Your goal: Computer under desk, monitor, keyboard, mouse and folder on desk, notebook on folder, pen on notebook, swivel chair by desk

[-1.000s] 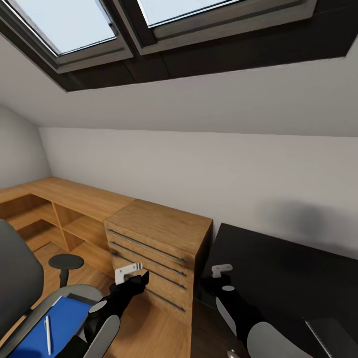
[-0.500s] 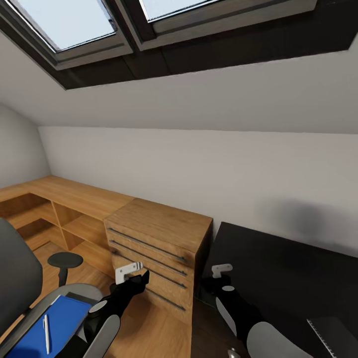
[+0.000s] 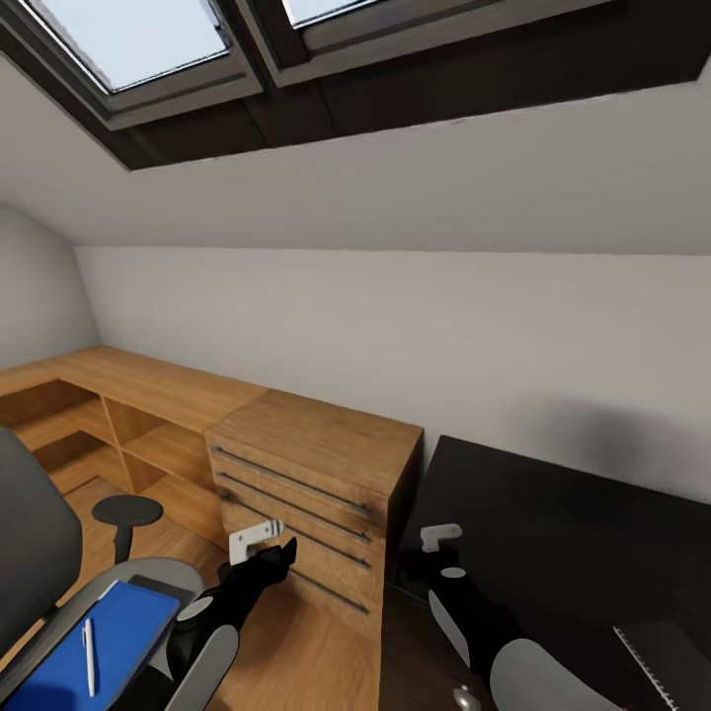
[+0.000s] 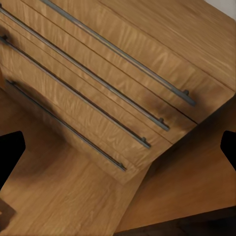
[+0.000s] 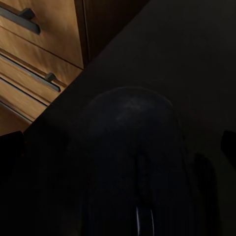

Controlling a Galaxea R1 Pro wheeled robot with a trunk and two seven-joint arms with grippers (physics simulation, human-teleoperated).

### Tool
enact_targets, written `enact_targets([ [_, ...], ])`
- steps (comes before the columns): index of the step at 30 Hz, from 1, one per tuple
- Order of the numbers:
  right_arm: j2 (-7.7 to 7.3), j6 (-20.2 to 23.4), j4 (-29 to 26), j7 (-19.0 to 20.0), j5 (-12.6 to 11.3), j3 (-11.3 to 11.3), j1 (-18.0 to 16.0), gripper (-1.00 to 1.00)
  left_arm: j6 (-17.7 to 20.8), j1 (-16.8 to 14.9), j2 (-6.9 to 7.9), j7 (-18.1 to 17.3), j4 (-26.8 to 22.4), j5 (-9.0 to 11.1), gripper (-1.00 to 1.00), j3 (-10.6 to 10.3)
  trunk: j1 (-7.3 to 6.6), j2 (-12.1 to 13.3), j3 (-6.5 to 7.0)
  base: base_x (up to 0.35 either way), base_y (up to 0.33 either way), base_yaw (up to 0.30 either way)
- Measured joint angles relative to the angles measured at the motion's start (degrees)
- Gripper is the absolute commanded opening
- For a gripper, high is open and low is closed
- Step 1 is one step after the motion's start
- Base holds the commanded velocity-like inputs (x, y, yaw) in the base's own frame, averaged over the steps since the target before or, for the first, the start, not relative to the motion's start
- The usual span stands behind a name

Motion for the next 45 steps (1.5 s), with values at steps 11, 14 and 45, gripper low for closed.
enact_targets([
  [11,0.02,-0.3,-0.38,0.06,-0.17,0.0,-0.04,1.0,0.01,0.0,0.0,0.0,0.01,-0.01,1.0,0.0,0.88,-1.63,-0.71,0.0,0.0,0.0],
  [14,0.01,-0.31,-0.41,0.04,-0.15,-0.01,-0.02,1.0,0.01,0.0,0.0,0.0,0.02,-0.01,1.0,0.0,0.88,-1.63,-0.71,0.0,0.0,0.0],
  [45,-0.07,-0.24,-0.48,0.16,0.22,0.01,-0.02,-1.0,0.05,0.0,0.0,0.0,0.01,-0.01,1.0,-0.01,0.88,-1.63,-0.71,0.0,0.0,0.0],
])
